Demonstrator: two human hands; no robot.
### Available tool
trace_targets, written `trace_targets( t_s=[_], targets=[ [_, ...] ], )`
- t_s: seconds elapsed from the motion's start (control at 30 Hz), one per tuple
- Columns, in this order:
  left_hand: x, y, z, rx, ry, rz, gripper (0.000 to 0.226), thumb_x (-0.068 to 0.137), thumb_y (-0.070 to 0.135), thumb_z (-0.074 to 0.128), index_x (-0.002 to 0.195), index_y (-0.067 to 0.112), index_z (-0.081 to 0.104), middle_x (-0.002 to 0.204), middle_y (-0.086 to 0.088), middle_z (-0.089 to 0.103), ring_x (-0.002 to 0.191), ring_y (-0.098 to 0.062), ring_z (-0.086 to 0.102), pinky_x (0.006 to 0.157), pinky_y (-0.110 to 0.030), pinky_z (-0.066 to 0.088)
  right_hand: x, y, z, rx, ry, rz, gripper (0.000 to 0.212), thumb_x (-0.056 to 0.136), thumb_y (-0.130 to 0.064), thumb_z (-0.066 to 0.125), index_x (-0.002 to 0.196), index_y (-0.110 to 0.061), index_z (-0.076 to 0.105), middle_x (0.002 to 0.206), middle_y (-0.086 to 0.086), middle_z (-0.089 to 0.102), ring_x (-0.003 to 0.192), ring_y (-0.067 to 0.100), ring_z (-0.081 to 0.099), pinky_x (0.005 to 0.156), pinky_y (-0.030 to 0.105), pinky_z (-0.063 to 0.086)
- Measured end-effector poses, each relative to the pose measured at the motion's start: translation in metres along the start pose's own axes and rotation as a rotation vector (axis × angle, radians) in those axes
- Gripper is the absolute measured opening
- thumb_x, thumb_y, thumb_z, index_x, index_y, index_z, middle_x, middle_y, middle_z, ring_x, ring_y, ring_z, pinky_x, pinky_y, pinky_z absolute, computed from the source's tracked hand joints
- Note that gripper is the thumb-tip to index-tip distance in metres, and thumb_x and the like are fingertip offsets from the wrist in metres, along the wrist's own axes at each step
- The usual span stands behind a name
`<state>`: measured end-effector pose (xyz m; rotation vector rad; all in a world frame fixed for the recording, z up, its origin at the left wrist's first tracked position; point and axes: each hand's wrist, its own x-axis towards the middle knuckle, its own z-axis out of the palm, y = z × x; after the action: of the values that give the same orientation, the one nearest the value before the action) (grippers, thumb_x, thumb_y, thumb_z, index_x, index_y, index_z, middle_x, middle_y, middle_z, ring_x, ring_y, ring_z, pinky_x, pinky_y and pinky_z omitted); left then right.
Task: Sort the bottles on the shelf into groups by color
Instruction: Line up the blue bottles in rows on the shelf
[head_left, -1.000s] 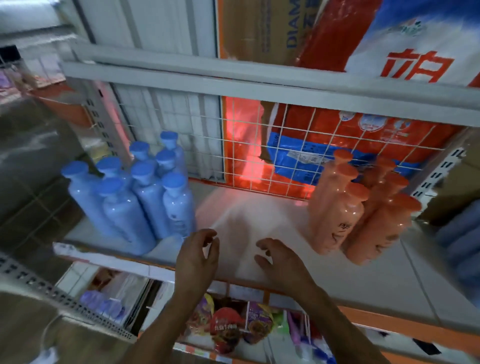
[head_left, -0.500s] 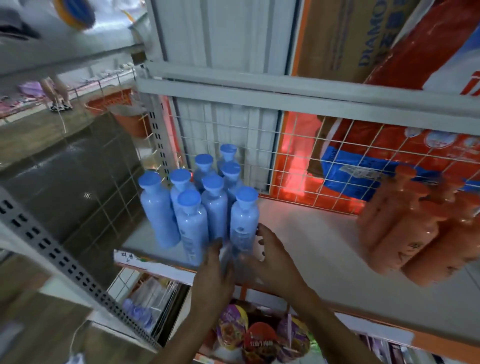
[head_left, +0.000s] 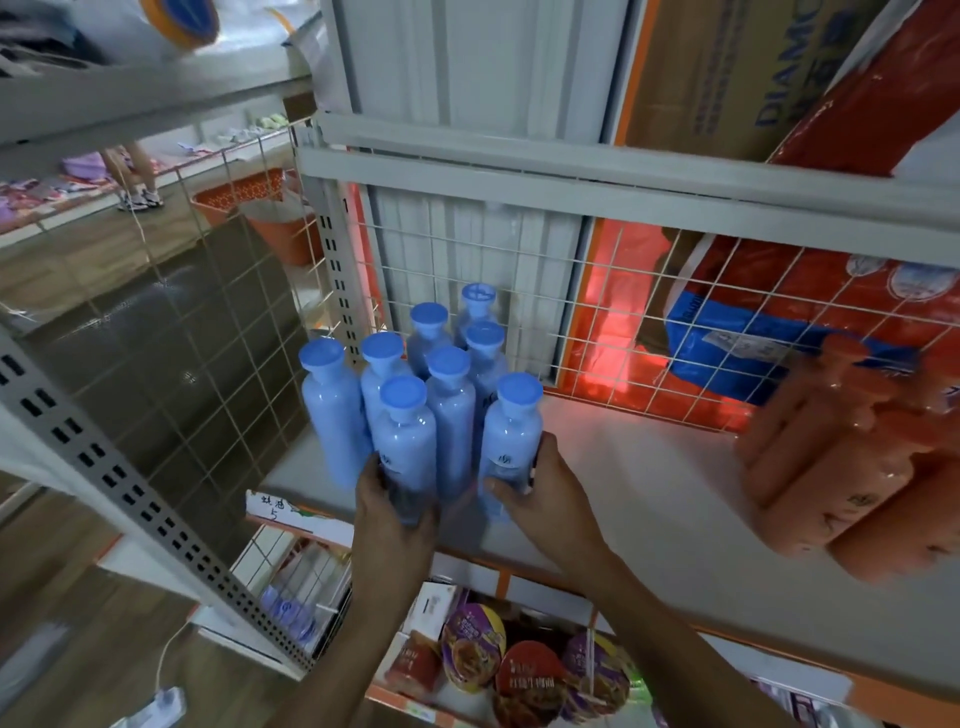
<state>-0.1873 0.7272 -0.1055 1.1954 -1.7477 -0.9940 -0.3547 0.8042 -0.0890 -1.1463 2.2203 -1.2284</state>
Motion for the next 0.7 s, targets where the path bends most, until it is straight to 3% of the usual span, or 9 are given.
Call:
trace_targets(
  t_s=[0.17,0.23,0.33,0.43,0.57,0.7],
  targets=[
    [0.013,-0.014,-0.001,0.146,-0.053,0.071,0.063,0.072,0.037,0.080,0.122,0.017,0.049,0.110,-0.002,0.050,0.100,-0.029,0.056,0.075,-0.040,0.051,-0.004,0.006,-0.007,-0.018,0.024,0.002,0.063,0.071,-0.050,0.066,0.123,-0.029,0.038,0.115,-0.009,0.057,0.100,0.013,0.058,0.081,0.040,0.053],
    [0.009,-0.009,0.002,0.119,-0.091,0.034,0.066,0.071,0.042,0.082,0.121,0.016,0.048,0.115,-0.006,0.050,0.103,-0.029,0.056,0.080,-0.041,0.051,-0.004,0.010,-0.010,-0.030,0.053,0.011,0.064,0.070,-0.049,0.070,0.123,-0.032,0.038,0.116,-0.009,0.057,0.101,0.014,0.058,0.081,0.041,0.053],
    [-0.002,-0.003,0.013,0.106,-0.085,0.095,0.066,0.071,0.032,0.086,0.120,0.013,0.046,0.103,-0.006,0.059,0.089,-0.035,0.062,0.063,-0.035,0.046,-0.005,0.013,-0.015,-0.029,0.100,0.046,0.065,0.066,-0.052,0.073,0.118,-0.035,0.038,0.112,-0.010,0.057,0.098,0.014,0.059,0.079,0.043,0.054],
    [-0.009,0.001,0.024,0.169,-0.102,0.078,0.067,0.072,0.039,0.084,0.116,0.016,0.040,0.082,-0.004,0.062,0.075,-0.041,0.064,0.054,-0.030,0.036,-0.007,0.016,-0.022,-0.018,0.140,0.085,0.063,0.066,-0.051,0.074,0.112,-0.033,0.034,0.107,-0.007,0.058,0.095,0.020,0.062,0.076,0.046,0.054],
    [-0.016,0.007,0.037,0.238,-0.138,0.084,0.068,0.073,0.050,0.079,0.120,0.022,0.038,0.096,-0.004,0.069,0.087,-0.036,0.066,0.059,-0.031,0.039,-0.011,0.023,-0.037,-0.015,0.232,0.145,0.064,0.070,-0.045,0.078,0.110,-0.033,0.030,0.106,-0.004,0.061,0.093,0.027,0.062,0.074,0.045,0.053],
    [-0.016,0.010,0.053,0.221,-0.176,0.116,0.068,0.072,0.048,0.080,0.122,0.023,0.041,0.104,-0.003,0.068,0.092,-0.033,0.066,0.060,-0.031,0.041,-0.016,0.031,-0.046,0.043,0.288,0.133,0.080,0.068,-0.041,0.082,0.125,-0.037,0.026,0.117,-0.005,0.058,0.101,0.022,0.060,0.079,0.043,0.053]
  ],
)
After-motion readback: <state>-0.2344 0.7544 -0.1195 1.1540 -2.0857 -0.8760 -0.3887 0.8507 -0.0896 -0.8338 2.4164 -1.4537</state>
